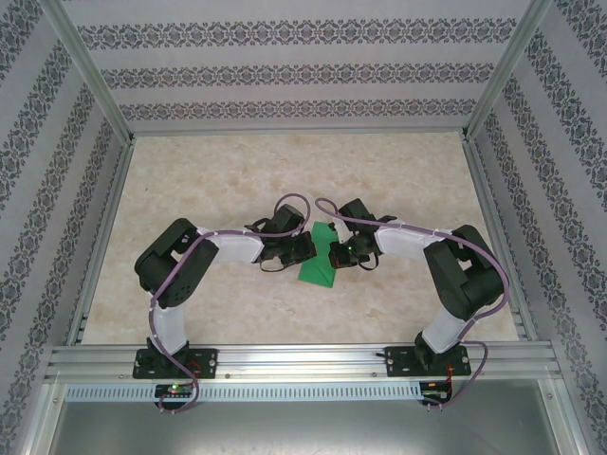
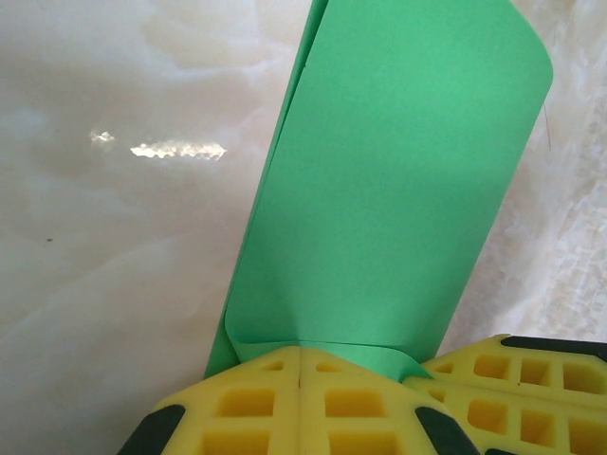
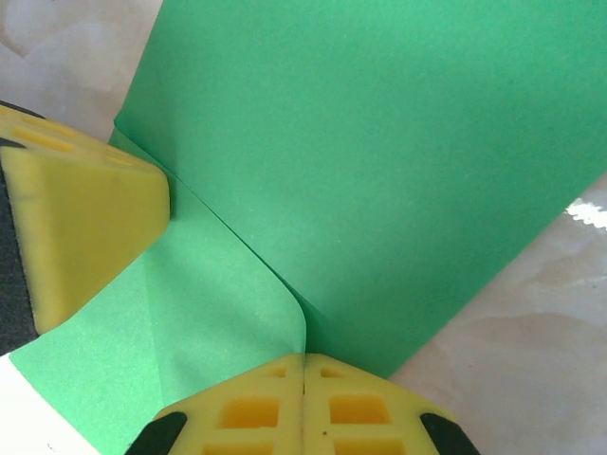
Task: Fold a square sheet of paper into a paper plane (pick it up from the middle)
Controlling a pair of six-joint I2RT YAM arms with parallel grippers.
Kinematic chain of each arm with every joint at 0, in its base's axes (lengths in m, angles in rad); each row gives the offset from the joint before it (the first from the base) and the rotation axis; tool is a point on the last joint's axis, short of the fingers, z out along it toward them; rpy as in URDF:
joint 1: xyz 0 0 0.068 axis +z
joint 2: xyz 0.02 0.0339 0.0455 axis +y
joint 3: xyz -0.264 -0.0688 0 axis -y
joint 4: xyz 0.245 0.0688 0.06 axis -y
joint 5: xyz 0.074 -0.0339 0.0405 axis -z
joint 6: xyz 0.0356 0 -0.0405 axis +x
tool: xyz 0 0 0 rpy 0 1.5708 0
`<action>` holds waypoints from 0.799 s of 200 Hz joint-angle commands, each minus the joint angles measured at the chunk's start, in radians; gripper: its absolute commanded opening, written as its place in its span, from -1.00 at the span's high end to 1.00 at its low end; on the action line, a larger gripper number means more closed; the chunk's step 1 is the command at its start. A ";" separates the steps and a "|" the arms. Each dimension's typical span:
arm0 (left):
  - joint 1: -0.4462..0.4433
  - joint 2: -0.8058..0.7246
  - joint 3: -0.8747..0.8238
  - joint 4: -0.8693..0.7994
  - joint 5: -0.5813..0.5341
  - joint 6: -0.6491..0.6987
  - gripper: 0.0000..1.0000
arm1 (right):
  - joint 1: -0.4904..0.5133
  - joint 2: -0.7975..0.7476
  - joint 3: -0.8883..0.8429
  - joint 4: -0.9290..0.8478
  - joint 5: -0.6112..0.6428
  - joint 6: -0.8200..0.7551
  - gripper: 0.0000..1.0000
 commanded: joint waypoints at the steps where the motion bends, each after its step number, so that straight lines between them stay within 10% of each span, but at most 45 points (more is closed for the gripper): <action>1: 0.004 -0.015 0.000 -0.086 -0.052 0.018 0.94 | 0.003 0.042 -0.011 -0.019 0.037 -0.007 0.94; 160: 0.015 0.024 0.022 -0.130 -0.138 0.014 0.92 | 0.004 0.051 -0.008 -0.019 0.032 -0.009 0.94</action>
